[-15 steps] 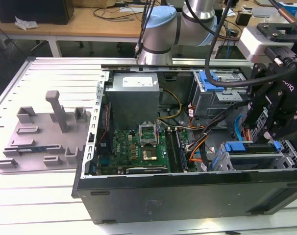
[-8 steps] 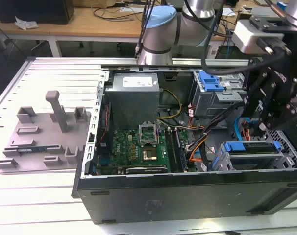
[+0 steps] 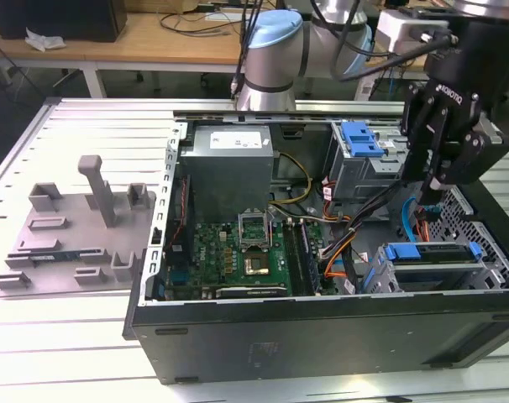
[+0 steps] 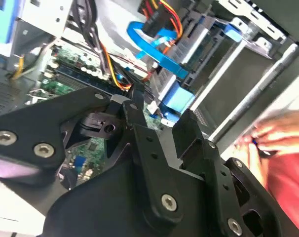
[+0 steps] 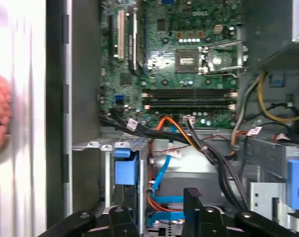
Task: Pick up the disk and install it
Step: 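Insert the first disk wire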
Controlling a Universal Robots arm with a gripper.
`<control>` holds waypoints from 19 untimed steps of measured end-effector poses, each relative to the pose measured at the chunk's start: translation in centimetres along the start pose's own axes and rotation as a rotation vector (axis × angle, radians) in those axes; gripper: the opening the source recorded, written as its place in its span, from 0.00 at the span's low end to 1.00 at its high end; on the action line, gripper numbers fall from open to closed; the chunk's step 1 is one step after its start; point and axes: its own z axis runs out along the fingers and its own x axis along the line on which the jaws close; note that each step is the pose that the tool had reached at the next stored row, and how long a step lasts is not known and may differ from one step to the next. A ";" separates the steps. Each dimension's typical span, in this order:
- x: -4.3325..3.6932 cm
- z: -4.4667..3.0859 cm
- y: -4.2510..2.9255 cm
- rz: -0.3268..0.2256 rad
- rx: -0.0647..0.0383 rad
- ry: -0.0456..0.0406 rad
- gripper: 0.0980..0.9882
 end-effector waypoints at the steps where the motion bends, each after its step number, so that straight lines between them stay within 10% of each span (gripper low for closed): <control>1: -0.15 -0.03 0.00 0.000 -0.001 0.0176 0.46; 9: -3.00 -0.49 -0.24 0.001 -0.002 0.1792 0.46; 12: -4.57 -0.73 -0.42 0.002 -0.002 0.2433 0.29; 15: -5.29 -0.82 -0.43 0.002 -0.002 0.2668 0.29; 19: -6.25 -0.76 -1.78 -0.006 -0.007 0.2708 0.29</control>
